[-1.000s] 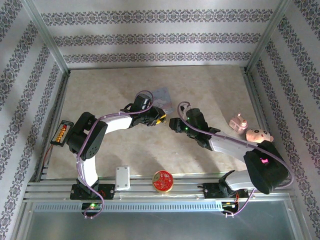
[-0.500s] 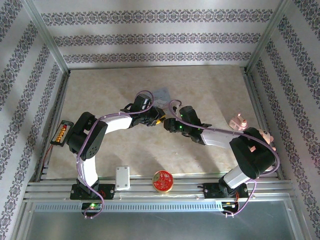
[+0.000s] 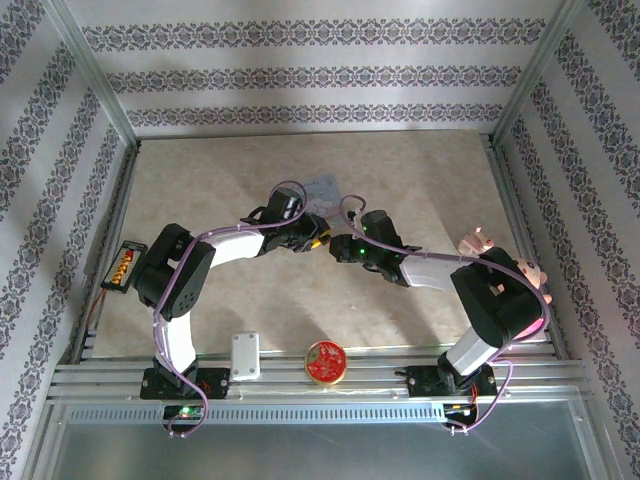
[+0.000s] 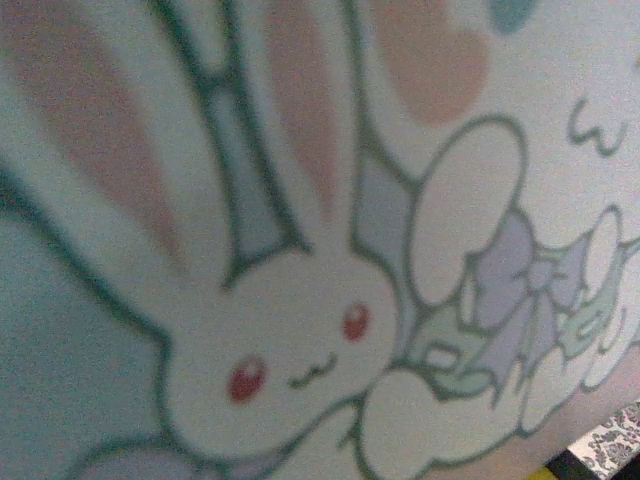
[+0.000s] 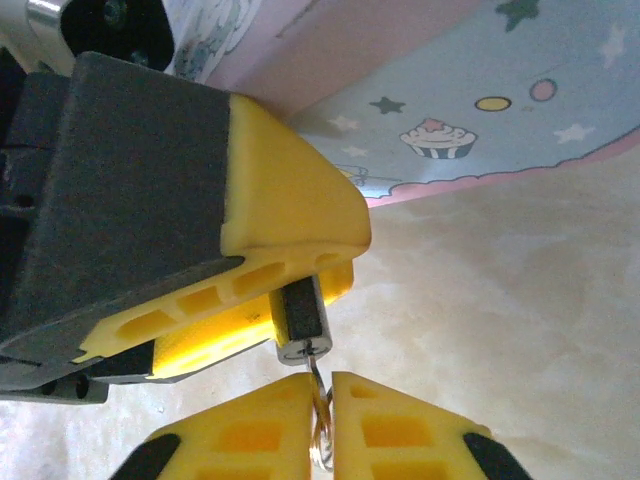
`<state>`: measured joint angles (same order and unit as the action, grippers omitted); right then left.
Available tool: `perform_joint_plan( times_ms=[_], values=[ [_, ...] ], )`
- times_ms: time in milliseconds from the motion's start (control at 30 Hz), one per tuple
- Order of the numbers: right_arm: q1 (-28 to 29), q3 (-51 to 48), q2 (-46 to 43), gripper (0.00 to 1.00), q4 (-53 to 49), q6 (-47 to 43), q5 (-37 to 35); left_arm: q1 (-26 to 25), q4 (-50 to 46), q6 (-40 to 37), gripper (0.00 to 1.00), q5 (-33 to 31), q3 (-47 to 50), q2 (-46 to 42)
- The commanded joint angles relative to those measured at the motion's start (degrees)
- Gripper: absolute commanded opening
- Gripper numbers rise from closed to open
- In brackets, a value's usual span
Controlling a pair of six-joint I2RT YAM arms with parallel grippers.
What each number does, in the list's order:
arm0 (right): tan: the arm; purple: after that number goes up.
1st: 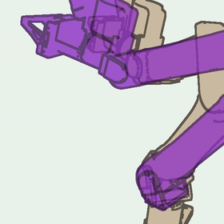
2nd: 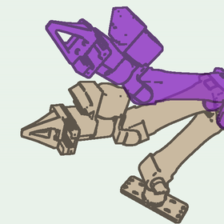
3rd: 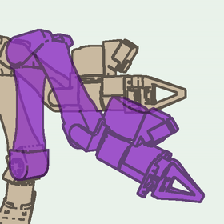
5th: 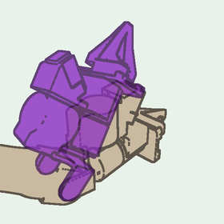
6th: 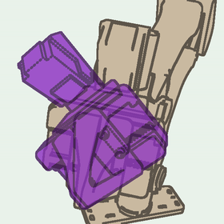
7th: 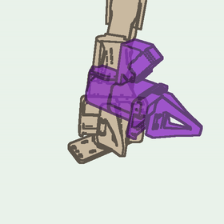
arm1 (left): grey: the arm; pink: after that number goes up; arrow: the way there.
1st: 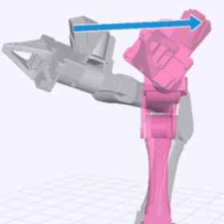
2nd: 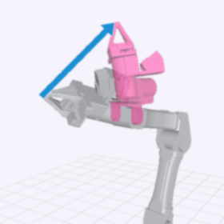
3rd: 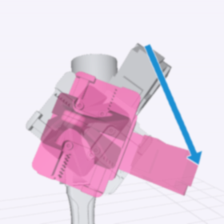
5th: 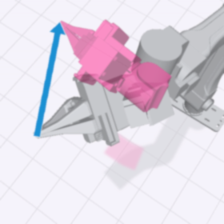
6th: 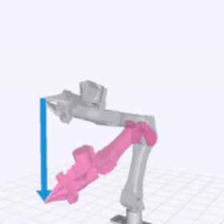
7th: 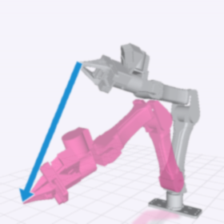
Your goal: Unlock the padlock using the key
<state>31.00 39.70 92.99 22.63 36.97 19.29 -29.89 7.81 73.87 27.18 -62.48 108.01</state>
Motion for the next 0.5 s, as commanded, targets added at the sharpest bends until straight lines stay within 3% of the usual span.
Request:
perform_joint_plan(
  times_ms=[0,167,333,467],
  values=[
    [-1.09,-0.15,2.17,0.04,6.86,6.49,3.51,0.42,-5.66,2.87,0.00,2.77,-0.19,1.79],
    [-2.09,-4.30,8.04,0.00,27.81,27.42,6.56,0.35,-4.90,2.84,0.00,3.22,0.12,1.67],
    [-1.66,-6.96,22.45,0.00,56.79,49.16,4.51,0.20,-3.45,2.96,0.00,4.10,0.32,1.84],
    [0.77,-3.98,26.84,0.00,56.82,52.52,4.27,0.18,-2.37,2.71,0.00,5.05,0.57,1.69]
  ],
)
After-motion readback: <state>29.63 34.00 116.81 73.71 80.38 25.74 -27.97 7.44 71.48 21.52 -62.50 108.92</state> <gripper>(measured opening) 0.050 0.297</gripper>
